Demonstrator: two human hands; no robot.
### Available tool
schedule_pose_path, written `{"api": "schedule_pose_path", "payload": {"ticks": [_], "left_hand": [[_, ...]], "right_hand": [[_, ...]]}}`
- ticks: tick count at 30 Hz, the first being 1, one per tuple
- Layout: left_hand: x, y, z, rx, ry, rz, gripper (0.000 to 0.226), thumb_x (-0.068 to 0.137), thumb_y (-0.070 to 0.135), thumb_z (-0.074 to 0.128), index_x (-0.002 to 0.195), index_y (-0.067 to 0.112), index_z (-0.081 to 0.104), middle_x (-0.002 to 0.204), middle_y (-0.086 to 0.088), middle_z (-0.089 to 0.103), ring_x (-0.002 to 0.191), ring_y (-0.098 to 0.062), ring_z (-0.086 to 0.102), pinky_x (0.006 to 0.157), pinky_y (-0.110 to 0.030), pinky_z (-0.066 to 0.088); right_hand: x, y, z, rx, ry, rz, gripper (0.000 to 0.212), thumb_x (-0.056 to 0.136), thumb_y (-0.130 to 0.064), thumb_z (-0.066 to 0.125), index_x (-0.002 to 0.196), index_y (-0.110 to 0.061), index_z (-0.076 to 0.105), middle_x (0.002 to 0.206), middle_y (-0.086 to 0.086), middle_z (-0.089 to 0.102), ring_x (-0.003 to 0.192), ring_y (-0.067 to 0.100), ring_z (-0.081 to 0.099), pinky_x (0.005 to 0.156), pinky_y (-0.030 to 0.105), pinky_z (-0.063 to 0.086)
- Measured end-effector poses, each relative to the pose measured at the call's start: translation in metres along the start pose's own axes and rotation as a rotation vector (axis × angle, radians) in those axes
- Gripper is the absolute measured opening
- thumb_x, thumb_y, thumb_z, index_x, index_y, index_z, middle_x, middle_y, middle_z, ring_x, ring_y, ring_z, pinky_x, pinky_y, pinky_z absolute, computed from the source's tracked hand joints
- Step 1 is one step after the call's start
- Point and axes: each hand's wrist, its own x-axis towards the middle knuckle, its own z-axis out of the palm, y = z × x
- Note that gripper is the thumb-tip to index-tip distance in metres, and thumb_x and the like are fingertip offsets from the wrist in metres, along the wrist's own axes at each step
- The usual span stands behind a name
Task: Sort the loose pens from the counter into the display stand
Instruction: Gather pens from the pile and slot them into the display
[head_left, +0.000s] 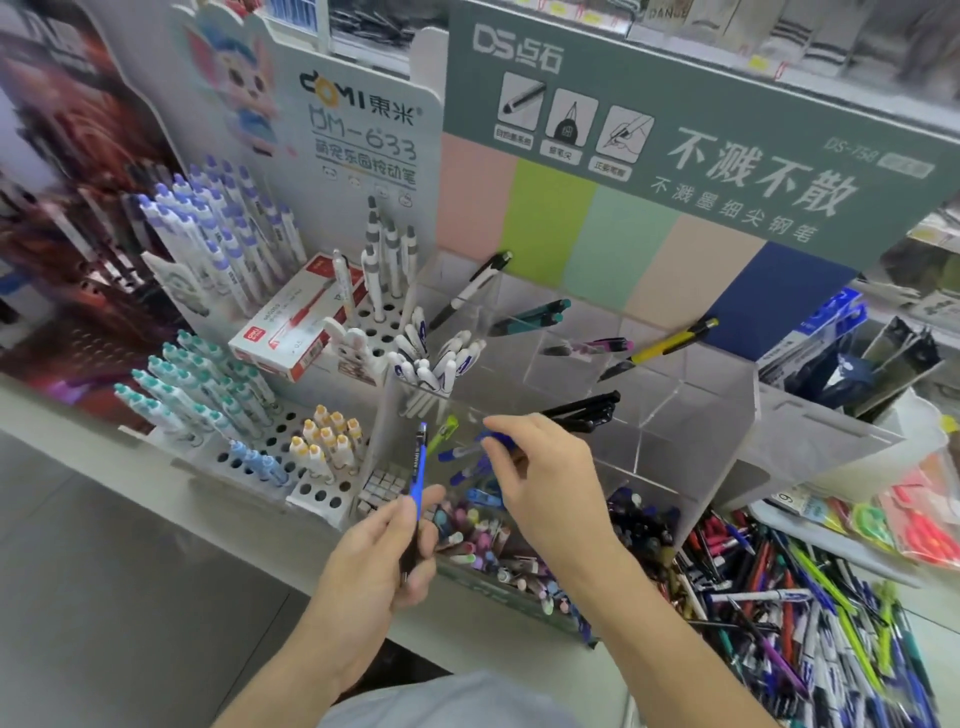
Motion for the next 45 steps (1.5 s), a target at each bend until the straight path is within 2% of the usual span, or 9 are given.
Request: {"api": "schedule_pose_path", "payload": {"ticks": [4,13,18,25,29,34,38,41,45], "left_hand": [[0.001,-0.001,-0.004,0.032,-0.005,0.036,0.026,0.103,0.009,0.047,0.105,-0.002,0.07,0.072,-0.007,0.055,0.06,-0.016,0.04,0.05,-0.022,0.034],[0.006,0.003,-0.001,0.111,0.041,0.216,0.022,0.09,0.004,0.065,0.105,0.014,0.076,0.084,-0.018,0.072,0.062,-0.024,0.059,0.051,-0.026,0.048],[0.01,0.017,0.007,0.314,-0.036,0.34,0.027,0.078,0.018,0.073,0.102,0.028,0.08,0.089,-0.012,0.075,0.07,-0.023,0.067,0.067,-0.034,0.058],[0.012,0.044,0.046,0.66,-0.188,0.638,0.033,0.083,0.009,0.076,0.11,0.027,0.076,0.1,0.011,0.073,0.09,-0.013,0.07,0.076,-0.017,0.052],[0.018,0.054,0.071,0.853,-0.088,0.876,0.041,0.083,0.029,0.076,0.124,0.026,0.067,0.116,0.016,0.059,0.112,-0.009,0.059,0.092,-0.012,0.044],[0.056,0.073,0.102,1.001,0.121,1.122,0.043,0.084,0.019,0.076,0.125,0.016,0.062,0.123,0.001,0.05,0.118,-0.018,0.049,0.103,-0.025,0.041],[0.092,0.084,0.12,1.128,0.124,1.076,0.04,0.086,0.018,0.075,0.122,0.012,0.059,0.12,-0.007,0.05,0.116,-0.025,0.048,0.1,-0.037,0.045],[0.099,0.088,0.123,1.132,0.1,1.054,0.037,0.087,0.016,0.075,0.12,0.011,0.059,0.118,-0.007,0.053,0.116,-0.024,0.047,0.097,-0.033,0.04],[0.062,0.084,0.133,0.955,0.097,1.095,0.038,0.085,0.016,0.076,0.119,0.014,0.06,0.114,-0.004,0.053,0.11,-0.017,0.048,0.094,-0.019,0.036]], "right_hand": [[-0.001,0.0,-0.001,-0.005,0.028,0.032,0.021,0.093,-0.009,0.072,0.113,-0.013,0.075,0.097,-0.002,0.066,0.078,0.011,0.061,0.073,0.031,0.056],[-0.011,0.002,0.007,0.014,-0.162,0.156,0.036,0.1,-0.019,0.063,0.136,-0.018,0.063,0.113,-0.001,0.064,0.089,0.012,0.062,0.087,0.035,0.053],[-0.024,-0.018,-0.023,0.398,0.019,0.273,0.025,0.102,-0.03,0.055,0.123,-0.021,0.064,0.101,-0.011,0.069,0.087,0.015,0.069,0.077,0.029,0.057],[-0.021,-0.026,-0.075,0.77,0.222,0.398,0.016,0.09,-0.018,0.067,0.101,-0.008,0.063,0.08,0.01,0.073,0.065,0.023,0.07,0.062,0.025,0.056],[-0.015,-0.016,-0.117,0.722,0.454,0.36,0.016,0.091,-0.019,0.064,0.104,-0.009,0.064,0.085,0.013,0.075,0.07,0.027,0.074,0.065,0.027,0.059],[-0.006,0.024,-0.172,0.389,0.927,0.315,0.01,0.1,-0.017,0.065,0.11,-0.019,0.065,0.085,-0.008,0.074,0.075,0.018,0.074,0.073,0.033,0.061],[0.008,0.061,-0.161,0.203,0.771,0.393,0.01,0.095,-0.016,0.07,0.102,-0.023,0.068,0.085,-0.009,0.072,0.076,0.013,0.071,0.073,0.034,0.06],[0.011,0.074,-0.15,0.025,0.596,0.443,0.014,0.092,-0.024,0.074,0.105,-0.02,0.069,0.092,-0.006,0.065,0.077,-0.002,0.061,0.072,0.022,0.052],[-0.011,0.068,-0.152,0.097,0.663,0.527,0.023,0.094,-0.026,0.071,0.114,-0.027,0.06,0.098,-0.008,0.06,0.084,0.0,0.059,0.071,0.01,0.048]]}}
